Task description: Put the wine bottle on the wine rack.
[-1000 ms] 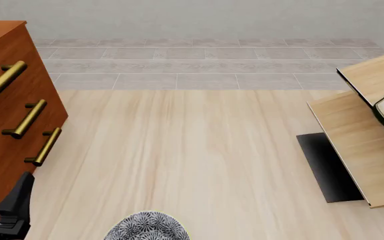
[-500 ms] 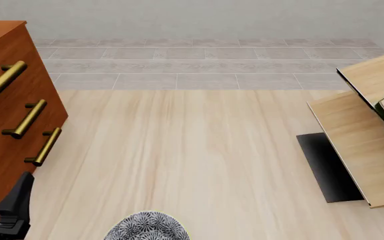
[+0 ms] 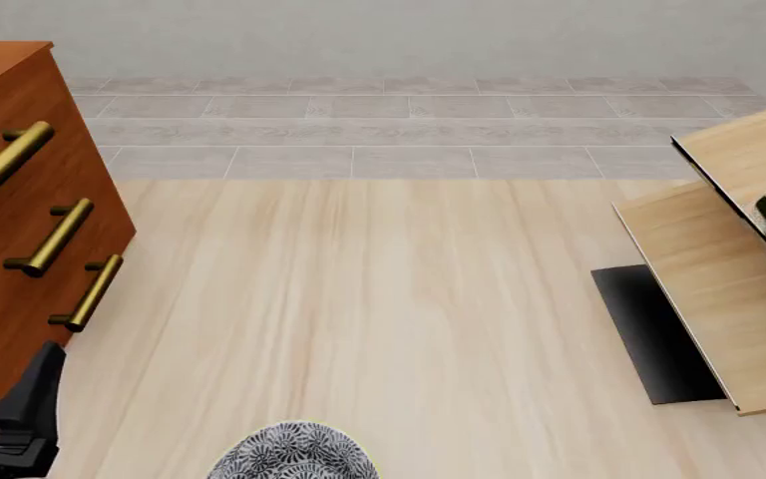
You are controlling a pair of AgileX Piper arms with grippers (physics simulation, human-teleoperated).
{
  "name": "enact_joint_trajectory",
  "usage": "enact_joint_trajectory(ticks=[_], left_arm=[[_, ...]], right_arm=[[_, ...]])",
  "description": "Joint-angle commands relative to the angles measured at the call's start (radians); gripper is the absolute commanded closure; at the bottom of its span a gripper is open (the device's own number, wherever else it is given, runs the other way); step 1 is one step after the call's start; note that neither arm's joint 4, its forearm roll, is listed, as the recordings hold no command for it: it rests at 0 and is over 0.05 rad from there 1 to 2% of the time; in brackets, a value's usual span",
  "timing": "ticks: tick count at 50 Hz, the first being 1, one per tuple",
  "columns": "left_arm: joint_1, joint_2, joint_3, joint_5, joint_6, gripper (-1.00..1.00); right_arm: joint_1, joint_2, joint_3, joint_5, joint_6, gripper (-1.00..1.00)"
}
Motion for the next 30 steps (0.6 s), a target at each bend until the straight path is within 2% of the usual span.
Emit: enact_joint_trajectory(ticks=[1, 30], left_arm=[[0.000, -0.001, 0.000, 0.000, -0.002, -1.00], [0.006, -0.002, 0.000, 0.009, 0.002, -1.00]], right_arm=[[-0.011, 0.052, 0.039, -0.016, -0.009, 1.00], [-0.031, 0.138, 0.053, -0.076, -0.011, 1.00]])
